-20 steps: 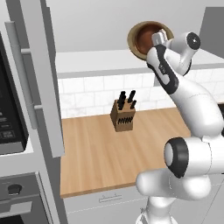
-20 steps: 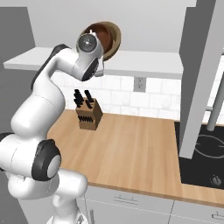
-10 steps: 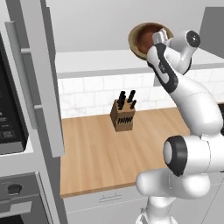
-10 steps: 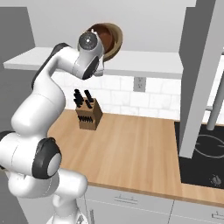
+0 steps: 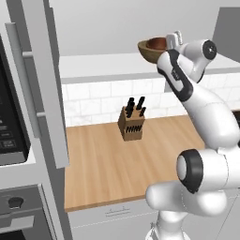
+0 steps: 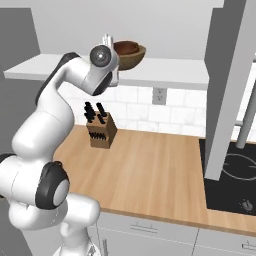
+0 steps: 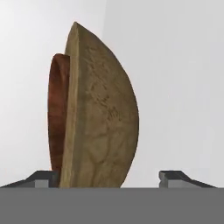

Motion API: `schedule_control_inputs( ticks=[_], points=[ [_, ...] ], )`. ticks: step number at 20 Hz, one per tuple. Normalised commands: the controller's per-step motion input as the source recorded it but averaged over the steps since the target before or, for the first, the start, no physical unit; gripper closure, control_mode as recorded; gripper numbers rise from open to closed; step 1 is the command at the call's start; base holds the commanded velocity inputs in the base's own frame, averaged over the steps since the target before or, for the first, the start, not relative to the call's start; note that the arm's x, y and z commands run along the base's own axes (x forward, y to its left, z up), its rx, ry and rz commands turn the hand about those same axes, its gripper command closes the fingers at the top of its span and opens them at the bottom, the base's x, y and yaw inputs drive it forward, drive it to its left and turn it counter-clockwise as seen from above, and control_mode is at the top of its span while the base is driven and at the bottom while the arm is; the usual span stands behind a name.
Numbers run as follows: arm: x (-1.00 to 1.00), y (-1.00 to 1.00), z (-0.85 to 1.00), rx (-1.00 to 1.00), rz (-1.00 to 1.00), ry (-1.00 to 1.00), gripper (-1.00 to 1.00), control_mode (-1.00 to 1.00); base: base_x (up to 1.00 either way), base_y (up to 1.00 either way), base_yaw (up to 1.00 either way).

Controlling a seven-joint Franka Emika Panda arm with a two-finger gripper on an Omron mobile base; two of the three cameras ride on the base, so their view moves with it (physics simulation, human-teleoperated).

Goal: Pick up the bowls on the counter and stack them on top of one another in the open cabinet. Place the smaller bowl on top of the larger bowl.

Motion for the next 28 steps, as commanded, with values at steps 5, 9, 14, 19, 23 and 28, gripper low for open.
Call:
schedule_control_inputs(
  ticks=[5,9,14,19,23,28],
  points=[
    [-0.05,0.0,0.21,0.0,0.0,-0.07,-1.0,-1.0,0.0,0.0,0.0],
    [-0.34,0.0,0.41,0.0,0.0,-0.15,-1.0,-1.0,0.0,0.0,0.0],
    [-0.8,0.0,0.17,0.0,0.0,-0.15,-1.0,-1.0,0.0,0.0,0.0],
    [-1.0,0.0,0.0,0.0,0.0,-0.15,-1.0,-1.0,0.0,0.0,0.0],
    [-1.0,0.0,0.0,0.0,0.0,-0.1,-1.0,-1.0,0.0,0.0,0.0],
    [-0.79,0.0,0.0,0.0,0.0,-0.04,-1.0,-1.0,0.0,0.0,0.0]
  ],
)
